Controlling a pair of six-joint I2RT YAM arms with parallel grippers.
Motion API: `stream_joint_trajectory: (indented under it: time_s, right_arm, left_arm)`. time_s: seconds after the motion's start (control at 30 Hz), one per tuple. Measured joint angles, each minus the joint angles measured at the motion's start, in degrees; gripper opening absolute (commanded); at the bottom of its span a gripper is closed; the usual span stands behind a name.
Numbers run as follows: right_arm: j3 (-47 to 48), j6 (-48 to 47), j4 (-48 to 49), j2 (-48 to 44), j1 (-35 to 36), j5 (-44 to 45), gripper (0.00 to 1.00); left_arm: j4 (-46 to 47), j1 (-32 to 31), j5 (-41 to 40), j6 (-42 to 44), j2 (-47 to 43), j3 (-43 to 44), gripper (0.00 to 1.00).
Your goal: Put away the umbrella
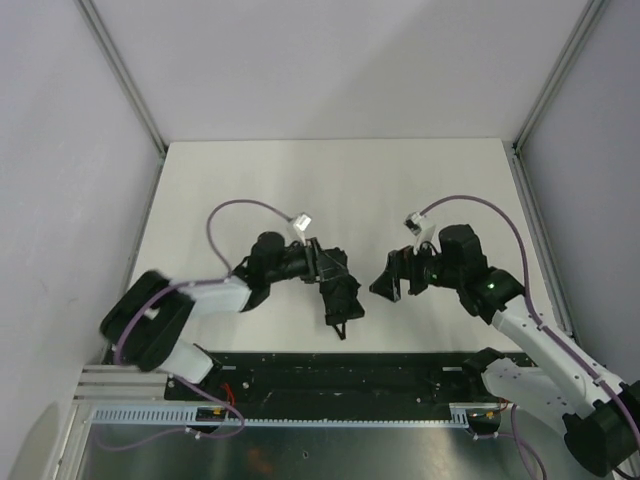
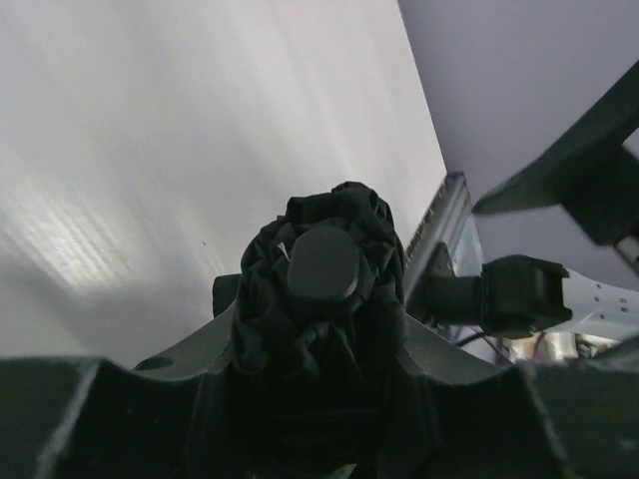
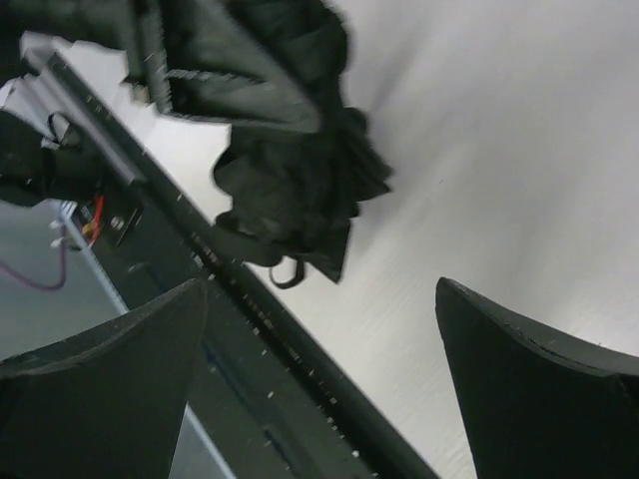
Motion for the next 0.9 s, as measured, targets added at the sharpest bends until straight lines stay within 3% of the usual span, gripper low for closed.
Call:
stream_joint_trajectory:
  time_s: [0.13, 0.23, 0.4, 0.47, 0.5, 0.7, 0.9]
  right_arm:
    - [-8.0, 6.1, 5.0, 0.1, 0.3, -5.0, 0.99]
    - [-13.2, 10.9, 7.8, 1.0, 3.5, -2.5, 0.97]
    - [-14.8, 19.0, 12.2, 4.9, 15.4, 8.7, 0.95]
    - [-14.8, 21.8, 14.4, 7.0, 18.7, 12.3, 0.95]
    - [-14.8, 23.4, 15.5, 8.4, 20.3, 14.5, 0.97]
    - [-12.4, 29.4, 17.5, 16.6, 28.2, 28.7, 0.99]
    - [-1.3, 31.2, 15.3, 27.6, 31.3, 38.4, 0.99]
  left_arm:
    - [-0.8, -0.2, 6.4, -4.0, 12.1, 6.7, 0.28]
    - [-1.5, -0.2, 7.4, -5.8, 17.2, 9.1, 0.39]
    - [-1.6, 0.9, 10.1, -6.9, 21.4, 11.9, 0.7]
    - [-1.6, 2.0, 11.0, -7.0, 21.8, 12.1, 0.9]
    - [-1.5, 2.7, 11.4, -7.0, 21.8, 12.0, 0.95]
    - [-2.0, 8.2, 11.8, -6.6, 15.2, 6.4, 0.99]
    - [-11.9, 14.1, 11.1, -3.0, -4.1, -0.6, 1.0]
